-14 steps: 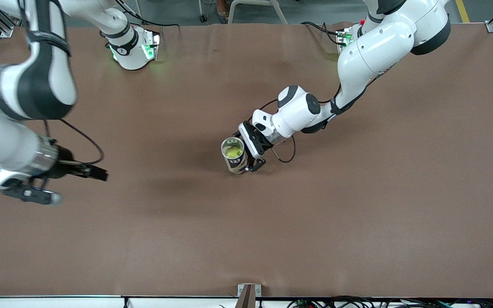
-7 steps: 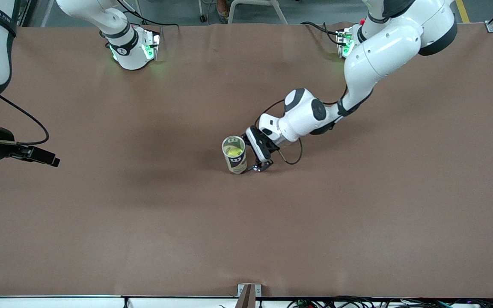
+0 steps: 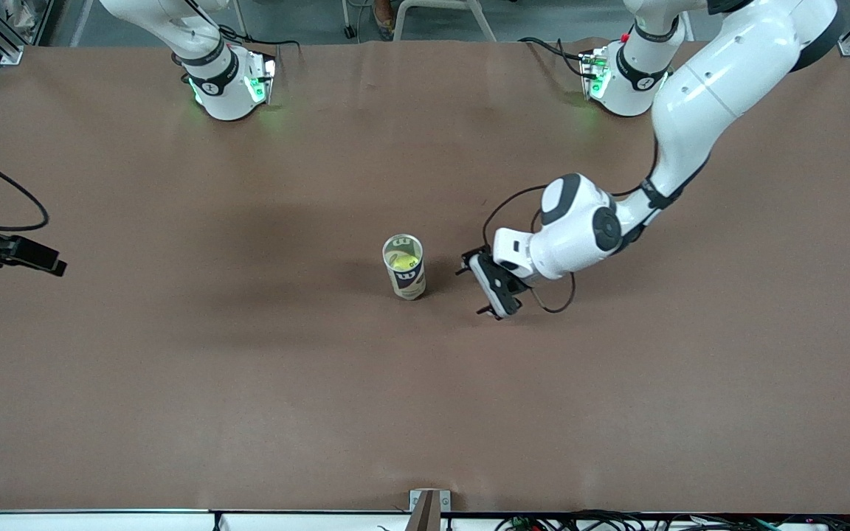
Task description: Insert tennis ball vertically with right arm
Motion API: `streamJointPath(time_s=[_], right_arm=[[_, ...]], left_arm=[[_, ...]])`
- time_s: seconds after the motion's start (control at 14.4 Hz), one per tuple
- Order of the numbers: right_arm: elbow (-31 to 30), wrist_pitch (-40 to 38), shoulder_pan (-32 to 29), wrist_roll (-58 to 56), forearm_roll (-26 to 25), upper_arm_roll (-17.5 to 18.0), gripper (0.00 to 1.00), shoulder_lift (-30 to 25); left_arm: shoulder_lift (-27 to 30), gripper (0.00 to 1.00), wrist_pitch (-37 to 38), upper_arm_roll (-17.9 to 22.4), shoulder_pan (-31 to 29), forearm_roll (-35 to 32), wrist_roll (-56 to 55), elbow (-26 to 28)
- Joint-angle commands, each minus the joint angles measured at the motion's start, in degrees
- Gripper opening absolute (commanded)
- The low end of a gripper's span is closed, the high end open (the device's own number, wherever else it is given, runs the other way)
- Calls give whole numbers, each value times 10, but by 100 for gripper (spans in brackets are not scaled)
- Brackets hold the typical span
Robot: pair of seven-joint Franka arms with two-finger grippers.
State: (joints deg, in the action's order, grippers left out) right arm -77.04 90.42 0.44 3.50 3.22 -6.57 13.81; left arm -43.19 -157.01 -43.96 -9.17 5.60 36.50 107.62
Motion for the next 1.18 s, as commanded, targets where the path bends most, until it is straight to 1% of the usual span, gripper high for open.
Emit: streamJointPath(time_s=[0.0,0.14,0.21,0.35,0.49,0.56,0.69,0.76,0.83,0.97,1.11], right_arm=[[-52,2,-71,-23,-15,66,100,-50],[-65,0,-69,-26,-25,66,100,-70],[-63,1,-69,-31,-40,67,100,-70],[-66,7,-69,-45,-44,67,100,-76],[-70,11,-69,-48,-43,67,100,-83],[-84,19,-69,-48,-40,67,100,-92],[-155,82,-69,-49,-40,67,100,-137],[-188,98,-69,-51,-40,67,100,-159],[-194,94,-69,-51,-40,67,100,-164],[-194,85,-69,-51,-40,67,100,-165],[-195,73,-69,-50,-39,67,100,-165]], left_arm=[[24,100,126,4,-18,-1,-61,-55],[38,100,229,33,-11,-35,-123,-123],[38,100,275,34,-11,-58,-156,-156],[39,100,354,35,-13,-101,-221,-214],[45,100,401,35,-20,-156,-246,-253],[54,100,426,34,-24,-161,-249,-267],[89,100,477,36,-26,-162,-276,-277],[109,100,487,37,-26,-168,-309,-276],[128,100,494,38,-24,-186,-350,-275],[143,100,513,36,-24,-213,-407,-274],[165,100,527,36,-23,-213,-420,-274]])
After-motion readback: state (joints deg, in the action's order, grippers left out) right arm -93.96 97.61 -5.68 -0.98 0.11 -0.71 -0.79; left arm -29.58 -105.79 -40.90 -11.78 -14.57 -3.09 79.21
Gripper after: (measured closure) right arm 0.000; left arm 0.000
